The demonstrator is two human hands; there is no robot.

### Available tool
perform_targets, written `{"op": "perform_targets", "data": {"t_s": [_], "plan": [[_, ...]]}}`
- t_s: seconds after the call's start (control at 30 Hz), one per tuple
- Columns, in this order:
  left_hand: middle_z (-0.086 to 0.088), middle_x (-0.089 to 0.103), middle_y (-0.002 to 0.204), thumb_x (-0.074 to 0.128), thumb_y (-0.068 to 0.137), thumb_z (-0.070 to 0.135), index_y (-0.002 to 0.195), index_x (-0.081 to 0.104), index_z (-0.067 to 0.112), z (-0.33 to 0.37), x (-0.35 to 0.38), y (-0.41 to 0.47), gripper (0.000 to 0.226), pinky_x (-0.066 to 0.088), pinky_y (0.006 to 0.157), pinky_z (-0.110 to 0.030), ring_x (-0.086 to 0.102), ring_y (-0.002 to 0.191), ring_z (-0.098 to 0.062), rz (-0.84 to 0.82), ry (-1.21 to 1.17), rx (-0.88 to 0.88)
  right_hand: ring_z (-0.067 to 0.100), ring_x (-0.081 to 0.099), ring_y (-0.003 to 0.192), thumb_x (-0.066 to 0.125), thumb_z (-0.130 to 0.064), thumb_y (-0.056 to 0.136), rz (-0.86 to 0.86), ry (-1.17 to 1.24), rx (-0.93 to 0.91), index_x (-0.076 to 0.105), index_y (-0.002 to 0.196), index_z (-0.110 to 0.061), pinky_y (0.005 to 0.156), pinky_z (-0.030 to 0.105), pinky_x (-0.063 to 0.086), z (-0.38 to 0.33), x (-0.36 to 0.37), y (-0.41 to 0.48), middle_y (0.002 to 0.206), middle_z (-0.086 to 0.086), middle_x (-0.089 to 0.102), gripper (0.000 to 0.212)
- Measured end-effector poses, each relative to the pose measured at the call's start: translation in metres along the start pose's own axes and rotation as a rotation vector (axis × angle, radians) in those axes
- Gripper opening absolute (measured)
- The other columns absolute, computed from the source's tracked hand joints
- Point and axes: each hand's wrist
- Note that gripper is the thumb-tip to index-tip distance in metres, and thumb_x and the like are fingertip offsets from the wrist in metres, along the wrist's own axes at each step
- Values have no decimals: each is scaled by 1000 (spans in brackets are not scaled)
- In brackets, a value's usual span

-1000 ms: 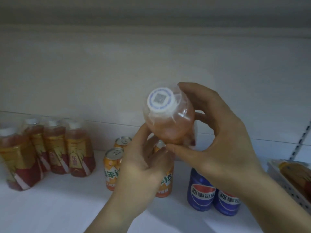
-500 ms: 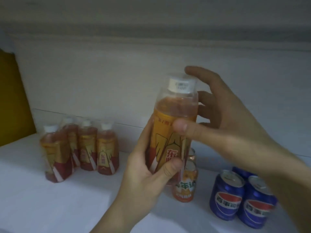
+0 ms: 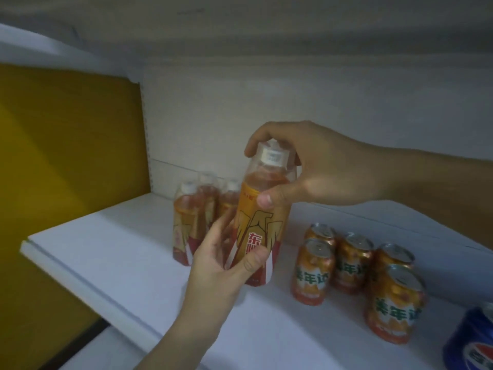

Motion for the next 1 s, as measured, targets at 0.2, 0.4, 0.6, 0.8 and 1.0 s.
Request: {"op": "perform_targets", "data": {"t_s": [0.2, 0.4, 0.6, 0.8, 1.0], "plan": [[-12, 78, 107, 69, 90, 9, 122, 65, 5, -16, -26, -4, 33, 53, 99, -43, 75, 99, -26, 313, -278, -479, 4, 63, 86, 94, -39, 69, 16, -65, 42, 59, 116, -35, 71, 26, 50, 20, 52, 49, 107, -13, 64, 58], [-6, 79, 102, 57, 92, -4, 115, 70, 11, -32, -37, -2, 30, 48, 102, -42, 70, 108, -26, 414, -220, -629, 8, 58, 93, 94, -38, 68, -14, -112, 68, 58, 121, -36, 67, 13, 42, 40, 92, 79, 108, -13, 57, 64], [-7, 73, 103, 57, 92, -6, 114, 67, 12, -39, -41, 5, 30, 50, 97, -36, 67, 106, -25, 494, -174, -637, -3, 55, 86, 93, -36, 70, -38, -88, 101, 56, 113, -37, 63, 15, 40, 53, 115, 98, 107, -11, 59, 57], [-6, 66, 93, 51, 92, -3, 99, 65, 14, -44, -41, 7, 24, 44, 84, -35, 56, 95, -26, 538, -134, -633, -2, 53, 82, 93, -36, 71, -56, -130, 136, 56, 116, -32, 60, 15, 37, 54, 120, 107, 98, -17, 52, 58], [-5, 66, 94, 53, 95, 4, 96, 64, 19, -50, -42, 9, 19, 46, 87, -36, 59, 97, -26, 526, -80, -607, 3, 51, 85, 92, -38, 73, -28, -145, 159, 59, 130, -24, 61, 9, 34, 55, 125, 106, 97, -19, 47, 68]]}}
Point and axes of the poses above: each hand's wrist, its own y-axis towards the middle knuckle, its own x-axis out of the palm, z = x × y
